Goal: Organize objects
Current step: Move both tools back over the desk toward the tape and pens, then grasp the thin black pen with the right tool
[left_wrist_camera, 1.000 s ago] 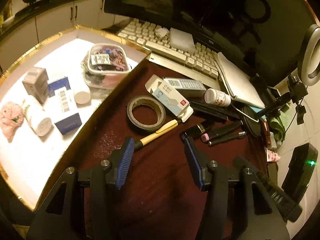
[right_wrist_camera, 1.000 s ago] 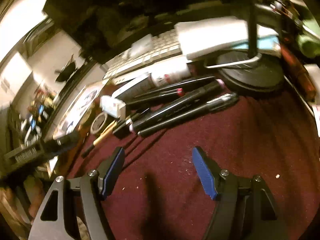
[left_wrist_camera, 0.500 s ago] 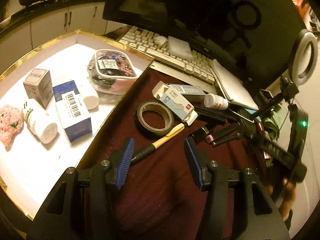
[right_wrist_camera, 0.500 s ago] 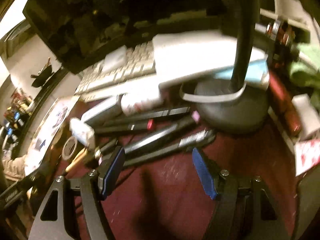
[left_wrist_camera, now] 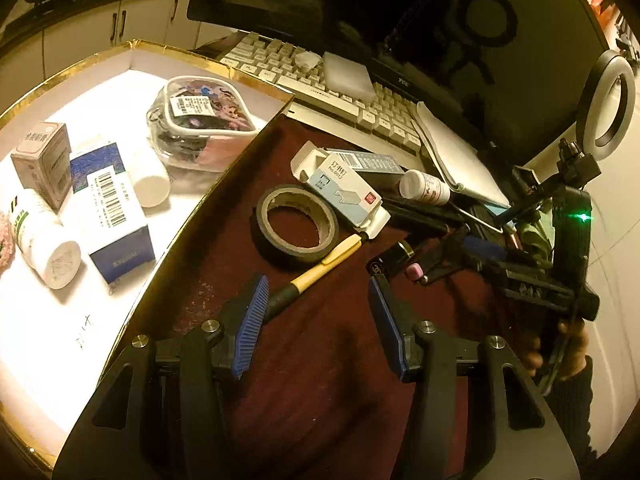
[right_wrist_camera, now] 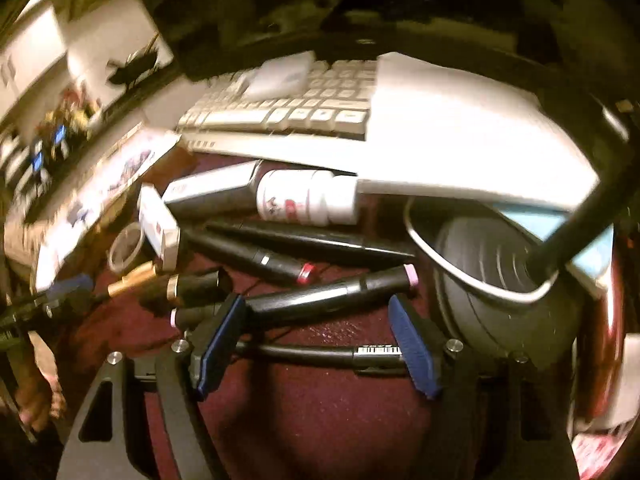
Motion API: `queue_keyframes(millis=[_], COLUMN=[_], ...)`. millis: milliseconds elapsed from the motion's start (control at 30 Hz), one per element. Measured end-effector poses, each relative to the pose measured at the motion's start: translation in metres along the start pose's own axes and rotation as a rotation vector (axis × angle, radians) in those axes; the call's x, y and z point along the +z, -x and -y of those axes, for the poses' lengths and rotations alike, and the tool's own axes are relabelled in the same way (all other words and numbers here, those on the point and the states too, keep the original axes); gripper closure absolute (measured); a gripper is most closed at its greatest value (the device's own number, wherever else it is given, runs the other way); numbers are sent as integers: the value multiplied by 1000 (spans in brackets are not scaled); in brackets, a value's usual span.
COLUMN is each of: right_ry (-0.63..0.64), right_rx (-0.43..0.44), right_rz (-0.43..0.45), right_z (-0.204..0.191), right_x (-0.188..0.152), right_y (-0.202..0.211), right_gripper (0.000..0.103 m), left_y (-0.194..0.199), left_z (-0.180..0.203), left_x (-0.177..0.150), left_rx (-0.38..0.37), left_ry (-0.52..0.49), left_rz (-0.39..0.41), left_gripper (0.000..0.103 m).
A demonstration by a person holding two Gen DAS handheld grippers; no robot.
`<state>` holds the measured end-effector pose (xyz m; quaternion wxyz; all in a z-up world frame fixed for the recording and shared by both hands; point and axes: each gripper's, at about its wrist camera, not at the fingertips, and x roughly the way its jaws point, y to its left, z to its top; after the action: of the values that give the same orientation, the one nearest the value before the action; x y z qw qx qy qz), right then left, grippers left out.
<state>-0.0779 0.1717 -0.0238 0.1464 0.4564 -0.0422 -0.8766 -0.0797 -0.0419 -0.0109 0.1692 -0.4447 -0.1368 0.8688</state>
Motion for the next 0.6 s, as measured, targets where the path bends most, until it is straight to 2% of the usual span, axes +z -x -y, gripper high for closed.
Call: queue_keyframes(millis=[100,267,367,467,500,533,567,600], right_ry=[61,155,107,99,86,73,59,50], right_rx=[38,36,41,17,22,37,61,74], right_rz=[-50,-53,-19,0,3,1,-5,-4], right_z=[-19,-54,-56,-62,-62,-62,-62,-63], right_x=[-8,-34,-49,-66,-71,-74,-77,-78], right_y=[4,13,22,34,38,40,41,41], right_gripper=[29,29,31,50,64,83,88,89], left_y=[0,-2,0,-2,-2,-4,-5,-5], left_z=[5,17,21,28,31,34,38,42], left_x=[3,2,0,-1,-1,0,1,3], left_rx=[-9,-1,10,7,5,6,7,4], left_ry=[-5,-41,-48,-55,-60,-61,-65,-75], left_rz=[1,-2,7,2,0,-4,-13,-17], left_gripper=[51,51,51,51,51,51,51,51])
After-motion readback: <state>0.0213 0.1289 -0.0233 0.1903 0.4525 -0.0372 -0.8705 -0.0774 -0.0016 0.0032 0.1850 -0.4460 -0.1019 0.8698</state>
